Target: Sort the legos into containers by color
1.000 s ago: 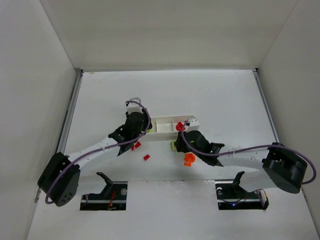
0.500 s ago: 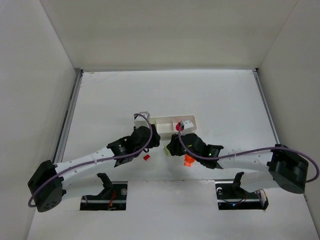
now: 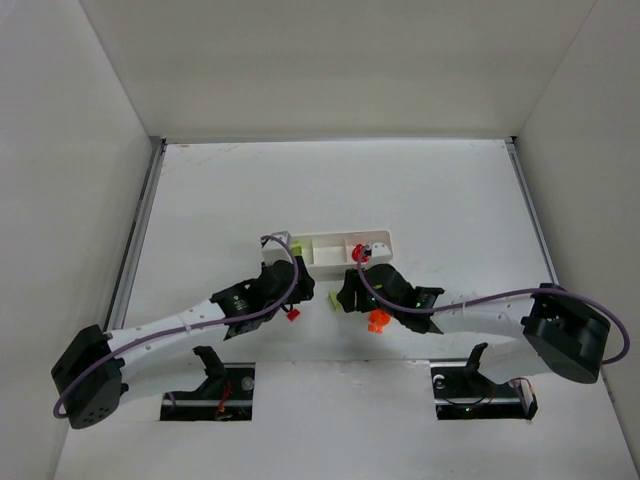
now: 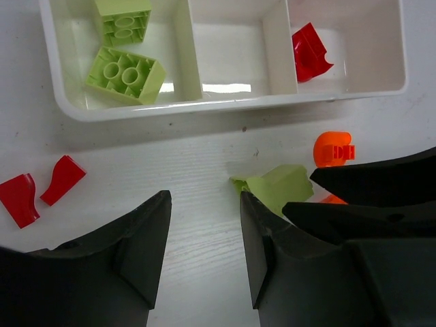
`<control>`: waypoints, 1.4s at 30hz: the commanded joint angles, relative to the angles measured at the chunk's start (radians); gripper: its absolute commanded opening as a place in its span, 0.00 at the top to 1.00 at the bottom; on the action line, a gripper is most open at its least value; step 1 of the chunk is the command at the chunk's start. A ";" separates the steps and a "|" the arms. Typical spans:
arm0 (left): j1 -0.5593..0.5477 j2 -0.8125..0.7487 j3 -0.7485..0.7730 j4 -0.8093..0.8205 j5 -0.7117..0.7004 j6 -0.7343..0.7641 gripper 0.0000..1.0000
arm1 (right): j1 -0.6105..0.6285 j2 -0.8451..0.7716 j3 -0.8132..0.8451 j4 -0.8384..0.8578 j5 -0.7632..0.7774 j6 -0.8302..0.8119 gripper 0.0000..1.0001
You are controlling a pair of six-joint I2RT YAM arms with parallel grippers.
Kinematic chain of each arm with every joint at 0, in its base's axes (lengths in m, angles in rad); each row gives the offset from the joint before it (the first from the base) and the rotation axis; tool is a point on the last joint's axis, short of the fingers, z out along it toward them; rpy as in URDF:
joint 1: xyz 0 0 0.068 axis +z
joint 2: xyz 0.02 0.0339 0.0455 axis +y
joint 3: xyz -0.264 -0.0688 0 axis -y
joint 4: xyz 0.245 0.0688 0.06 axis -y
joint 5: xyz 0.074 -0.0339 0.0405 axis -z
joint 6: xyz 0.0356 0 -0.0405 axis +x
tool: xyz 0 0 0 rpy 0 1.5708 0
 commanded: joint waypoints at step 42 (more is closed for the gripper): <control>0.121 -0.213 -0.072 -0.041 0.248 -0.093 0.49 | 0.183 0.110 0.076 0.084 0.089 -0.275 0.67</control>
